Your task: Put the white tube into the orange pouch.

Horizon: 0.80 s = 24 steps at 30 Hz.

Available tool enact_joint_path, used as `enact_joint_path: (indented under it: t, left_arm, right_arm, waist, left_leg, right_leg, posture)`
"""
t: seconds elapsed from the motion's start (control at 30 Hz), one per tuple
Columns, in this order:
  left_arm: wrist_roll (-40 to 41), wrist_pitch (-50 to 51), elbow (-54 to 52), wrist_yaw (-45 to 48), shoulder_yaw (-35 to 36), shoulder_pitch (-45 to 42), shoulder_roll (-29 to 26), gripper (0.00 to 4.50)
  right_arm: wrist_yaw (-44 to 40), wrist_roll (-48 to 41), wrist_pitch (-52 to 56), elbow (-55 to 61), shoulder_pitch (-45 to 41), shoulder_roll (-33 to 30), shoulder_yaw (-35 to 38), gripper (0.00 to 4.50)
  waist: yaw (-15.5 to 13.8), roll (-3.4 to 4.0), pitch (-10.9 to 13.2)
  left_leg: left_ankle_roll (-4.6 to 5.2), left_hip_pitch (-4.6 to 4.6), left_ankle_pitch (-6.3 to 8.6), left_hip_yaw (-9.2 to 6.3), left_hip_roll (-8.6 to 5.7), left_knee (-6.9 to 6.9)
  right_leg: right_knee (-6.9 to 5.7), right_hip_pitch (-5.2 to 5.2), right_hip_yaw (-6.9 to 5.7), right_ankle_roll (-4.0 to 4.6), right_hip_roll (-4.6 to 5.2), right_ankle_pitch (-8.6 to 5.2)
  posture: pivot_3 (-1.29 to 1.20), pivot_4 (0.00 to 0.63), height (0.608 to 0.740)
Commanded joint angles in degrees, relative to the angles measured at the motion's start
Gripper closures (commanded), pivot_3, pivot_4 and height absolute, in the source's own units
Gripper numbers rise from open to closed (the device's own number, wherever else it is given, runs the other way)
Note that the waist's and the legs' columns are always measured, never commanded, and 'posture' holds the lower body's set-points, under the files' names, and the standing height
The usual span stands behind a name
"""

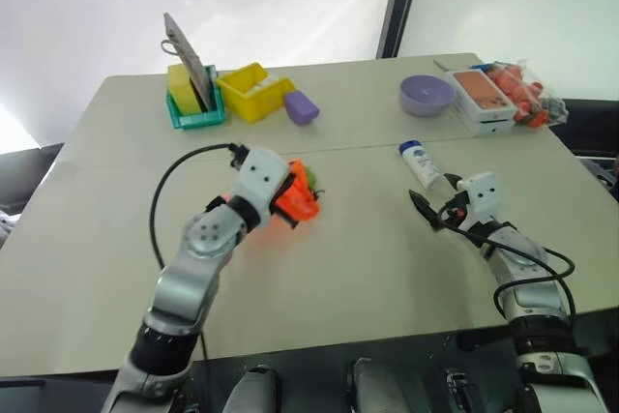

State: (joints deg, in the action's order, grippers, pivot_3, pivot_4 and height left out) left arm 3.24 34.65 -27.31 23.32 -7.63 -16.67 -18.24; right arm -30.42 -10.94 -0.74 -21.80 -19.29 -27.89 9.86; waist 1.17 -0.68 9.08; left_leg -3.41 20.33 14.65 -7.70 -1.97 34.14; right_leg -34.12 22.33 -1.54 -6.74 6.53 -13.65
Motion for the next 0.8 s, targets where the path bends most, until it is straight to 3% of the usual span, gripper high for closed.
enact_joint_path:
  t: [0.03, 0.23, 0.63, 0.73, 0.8]
  left_arm:
    - [2.54, 0.21, -4.71, 3.29, 4.97, 5.46, -4.68, 4.47]
    - [5.48, -1.36, -6.08, 6.35, 7.72, 13.54, -8.74, 4.47]
    - [4.52, -2.53, -4.30, 3.01, 5.13, 13.13, -5.93, 4.47]
    - [4.49, -2.84, -3.80, 2.53, 4.83, 13.01, -5.53, 4.50]
    - [4.56, -3.02, -3.60, 2.33, 4.71, 13.09, -5.36, 4.50]
  right_arm:
    - [3.08, 1.51, 1.41, -4.79, -4.95, -0.12, 0.36, 0.00]
    - [5.81, 1.53, 1.69, -14.43, -11.96, 0.57, 1.12, 0.00]
    - [7.29, 0.04, -1.21, -28.55, -21.30, 2.55, 2.93, 0.00]
    - [6.76, -0.34, -2.69, -29.55, -21.68, 3.07, 3.30, 0.86]
    - [6.36, -0.59, -2.82, -29.39, -21.61, 3.41, 3.40, 1.88]
  waist:
    - [-0.02, 0.05, 0.01]
    - [-0.75, 0.02, 0.03]
    - [-0.28, 0.04, 0.03]
    - [-0.28, 0.04, 0.03]
    - [-0.23, 0.04, 0.03]
  left_leg:
    - [0.00, -0.03, 0.00, 0.01, 0.01, 0.02]
    - [0.01, 0.06, -0.01, -0.01, -0.03, 0.10]
    - [0.01, 0.04, -0.01, -0.01, -0.04, 0.07]
    - [0.01, 0.03, -0.01, -0.01, -0.04, 0.08]
    - [0.01, 0.03, -0.01, -0.01, -0.04, 0.08]
  right_leg:
    - [-0.01, 0.02, 0.03, 0.05, -0.02, 0.02]
    - [0.08, -0.03, 0.08, 0.48, 0.00, 0.02]
    - [0.07, -0.03, 0.09, 0.52, 0.01, 0.08]
    - [0.07, -0.04, 0.10, 0.50, 0.01, 0.09]
    - [0.07, -0.04, 0.10, 0.49, 0.01, 0.10]
  posture:
    - [0.00, 0.150, 0.740]
    - [0.00, 0.150, 0.740]
    - [0.00, 0.150, 0.740]
    - [0.00, 0.150, 0.740]
    - [0.00, 0.150, 0.740]
